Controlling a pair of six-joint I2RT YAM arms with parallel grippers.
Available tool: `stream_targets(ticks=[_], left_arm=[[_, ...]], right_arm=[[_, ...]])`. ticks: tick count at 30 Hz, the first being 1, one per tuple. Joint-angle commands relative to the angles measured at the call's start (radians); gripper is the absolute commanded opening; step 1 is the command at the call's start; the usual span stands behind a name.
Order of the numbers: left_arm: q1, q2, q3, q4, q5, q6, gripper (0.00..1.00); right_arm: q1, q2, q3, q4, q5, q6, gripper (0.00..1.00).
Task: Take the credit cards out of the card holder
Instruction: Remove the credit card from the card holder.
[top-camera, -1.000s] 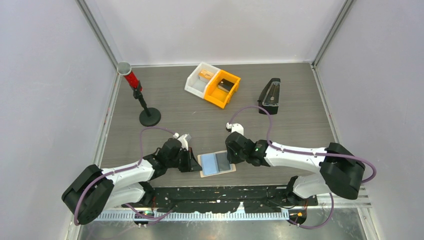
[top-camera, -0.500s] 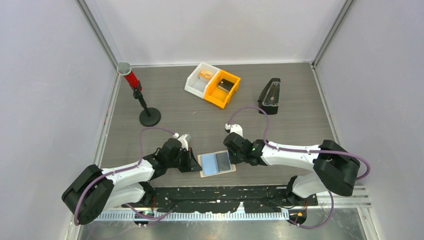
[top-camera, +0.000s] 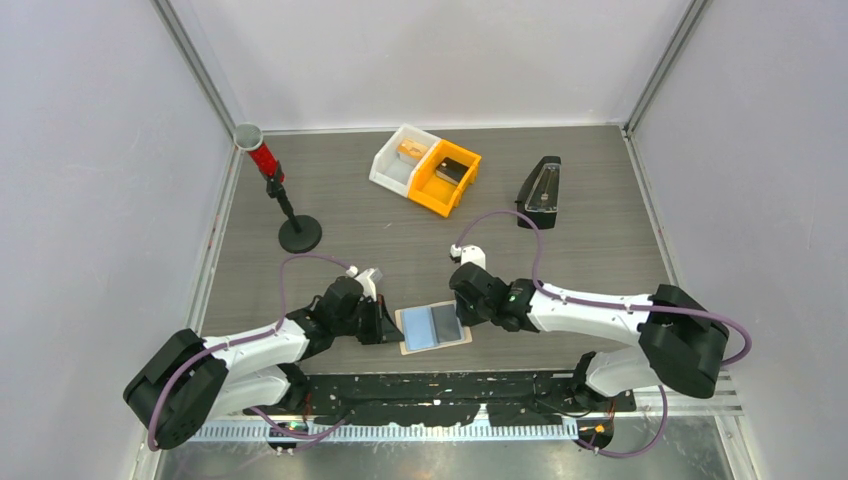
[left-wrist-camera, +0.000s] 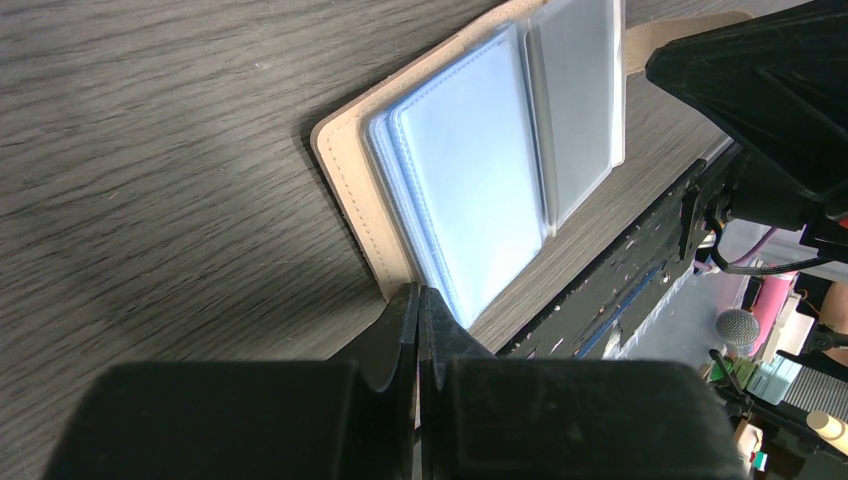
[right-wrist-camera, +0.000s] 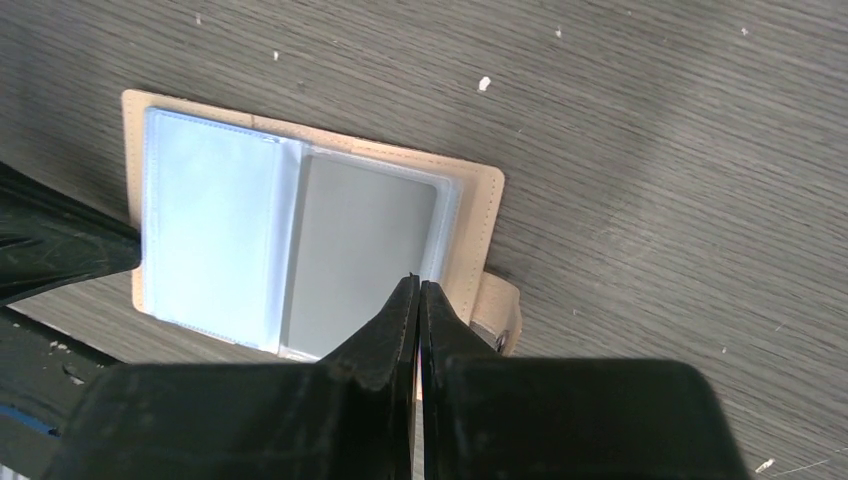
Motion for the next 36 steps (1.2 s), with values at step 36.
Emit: stream_targets(ticks=[36], left_arm=[[0.002, 0.01, -0.007, 0.055, 0.02, -0.001, 0.0]], right_arm=[[0.011, 0.083, 0.048, 0.004, -0.004, -0.022, 0.27]])
